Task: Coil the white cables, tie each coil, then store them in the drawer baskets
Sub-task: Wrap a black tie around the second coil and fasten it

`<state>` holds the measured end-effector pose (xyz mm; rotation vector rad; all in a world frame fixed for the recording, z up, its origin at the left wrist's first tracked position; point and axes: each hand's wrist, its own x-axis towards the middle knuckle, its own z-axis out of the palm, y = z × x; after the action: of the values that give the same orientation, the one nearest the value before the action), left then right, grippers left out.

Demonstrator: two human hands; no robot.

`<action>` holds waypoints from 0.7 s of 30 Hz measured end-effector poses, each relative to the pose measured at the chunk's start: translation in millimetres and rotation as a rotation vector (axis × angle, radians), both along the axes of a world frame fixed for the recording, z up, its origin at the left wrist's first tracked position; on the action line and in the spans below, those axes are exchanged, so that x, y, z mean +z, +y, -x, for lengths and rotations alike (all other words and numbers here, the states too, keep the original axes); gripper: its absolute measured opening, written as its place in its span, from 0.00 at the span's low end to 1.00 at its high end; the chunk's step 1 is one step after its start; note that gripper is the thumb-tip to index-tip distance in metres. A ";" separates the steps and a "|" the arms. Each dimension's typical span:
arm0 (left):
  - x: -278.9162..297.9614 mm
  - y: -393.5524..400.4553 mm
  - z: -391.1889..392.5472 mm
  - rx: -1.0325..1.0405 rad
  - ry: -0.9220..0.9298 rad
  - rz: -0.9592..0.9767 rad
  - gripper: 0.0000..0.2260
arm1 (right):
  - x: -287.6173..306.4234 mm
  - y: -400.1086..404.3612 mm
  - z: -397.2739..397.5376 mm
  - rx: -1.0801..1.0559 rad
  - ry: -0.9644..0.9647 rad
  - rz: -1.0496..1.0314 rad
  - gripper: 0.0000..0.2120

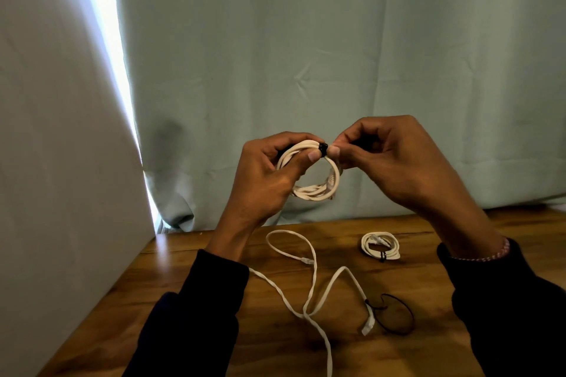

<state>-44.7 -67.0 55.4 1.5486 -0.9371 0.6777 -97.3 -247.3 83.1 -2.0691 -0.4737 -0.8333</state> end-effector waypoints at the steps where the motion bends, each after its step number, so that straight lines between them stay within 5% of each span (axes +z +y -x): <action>1: 0.6 0.0 0.7 -0.007 -0.003 0.006 0.06 | 1.8 -3.4 1.6 0.037 -0.001 0.001 0.04; 12: 1.0 0.9 1.9 -0.007 -0.012 -0.002 0.07 | -1.4 -3.9 -2.6 -0.087 -0.105 0.237 0.05; 21: 2.1 2.7 2.5 0.003 0.001 0.004 0.07 | -6.6 9.6 -4.8 -0.115 -0.119 0.144 0.04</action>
<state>-47.2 -64.3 57.4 1.5469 -0.9323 0.6812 -92.6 -237.8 76.5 -2.2037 -0.4947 -1.0209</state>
